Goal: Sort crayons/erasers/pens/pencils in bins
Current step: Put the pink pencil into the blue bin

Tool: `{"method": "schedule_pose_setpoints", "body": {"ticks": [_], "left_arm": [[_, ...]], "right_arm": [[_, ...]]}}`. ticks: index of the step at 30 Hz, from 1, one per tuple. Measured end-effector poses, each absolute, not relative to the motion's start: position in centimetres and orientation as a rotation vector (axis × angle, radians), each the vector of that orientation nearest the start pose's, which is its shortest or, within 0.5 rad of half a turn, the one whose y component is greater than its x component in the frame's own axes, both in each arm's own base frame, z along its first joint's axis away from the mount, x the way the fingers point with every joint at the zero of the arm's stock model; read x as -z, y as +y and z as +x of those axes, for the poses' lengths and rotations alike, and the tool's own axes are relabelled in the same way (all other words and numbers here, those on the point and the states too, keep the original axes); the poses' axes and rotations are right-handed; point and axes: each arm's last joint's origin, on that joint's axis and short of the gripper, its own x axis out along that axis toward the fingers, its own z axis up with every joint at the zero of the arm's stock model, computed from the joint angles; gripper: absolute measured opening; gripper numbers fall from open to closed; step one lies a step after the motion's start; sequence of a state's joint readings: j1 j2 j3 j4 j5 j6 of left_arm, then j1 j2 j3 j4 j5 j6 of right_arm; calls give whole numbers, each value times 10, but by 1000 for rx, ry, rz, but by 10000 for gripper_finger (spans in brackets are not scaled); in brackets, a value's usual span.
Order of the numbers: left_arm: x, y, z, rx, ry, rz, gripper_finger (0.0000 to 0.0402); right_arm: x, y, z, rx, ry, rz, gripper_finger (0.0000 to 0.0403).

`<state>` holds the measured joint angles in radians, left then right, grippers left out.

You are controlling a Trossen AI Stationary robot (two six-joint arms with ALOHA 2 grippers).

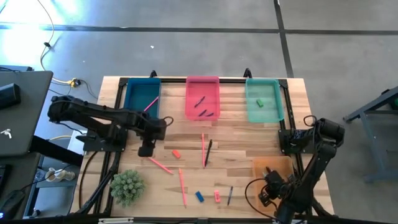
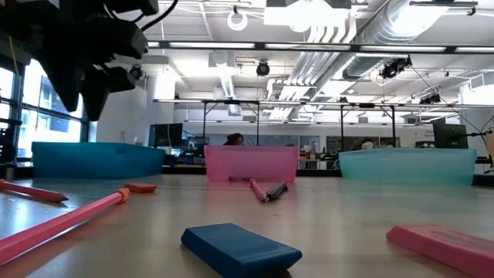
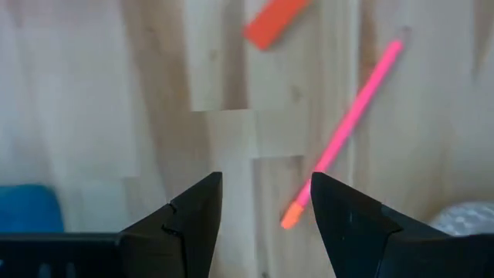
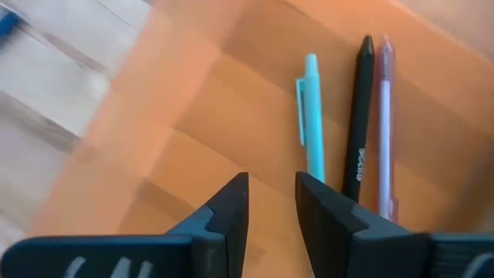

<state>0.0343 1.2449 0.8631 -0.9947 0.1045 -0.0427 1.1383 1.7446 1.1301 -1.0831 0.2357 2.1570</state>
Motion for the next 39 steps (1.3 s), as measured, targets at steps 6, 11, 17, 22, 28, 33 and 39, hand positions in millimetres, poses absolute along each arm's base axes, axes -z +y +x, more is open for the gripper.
{"method": "schedule_pose_setpoints", "body": {"ticks": [6, 11, 17, 22, 28, 33, 39], "left_arm": [[-219, -17, 204, 119, 1370, -83, 188], [-198, -29, 195, 124, 1416, -93, 188], [-183, -38, 183, 119, 1477, -72, 188], [-182, -40, 184, 103, 1479, -49, 188], [-174, -44, 184, 108, 1491, -47, 188], [-166, -45, 187, 95, 1523, -47, 188], [-154, -46, 192, 86, 1583, -36, 188]], "right_arm": [[-193, 252, 124, 812, 1155, 706, 99], [-208, 243, 124, 797, 1110, 733, 99], [-220, 228, 124, 834, 1075, 702, 99], [-225, 217, 127, 882, 1064, 666, 99], [-226, 211, 131, 903, 1067, 637, 99], [-226, 210, 131, 906, 1056, 633, 99], [-227, 210, 131, 904, 1037, 625, 99]]}}
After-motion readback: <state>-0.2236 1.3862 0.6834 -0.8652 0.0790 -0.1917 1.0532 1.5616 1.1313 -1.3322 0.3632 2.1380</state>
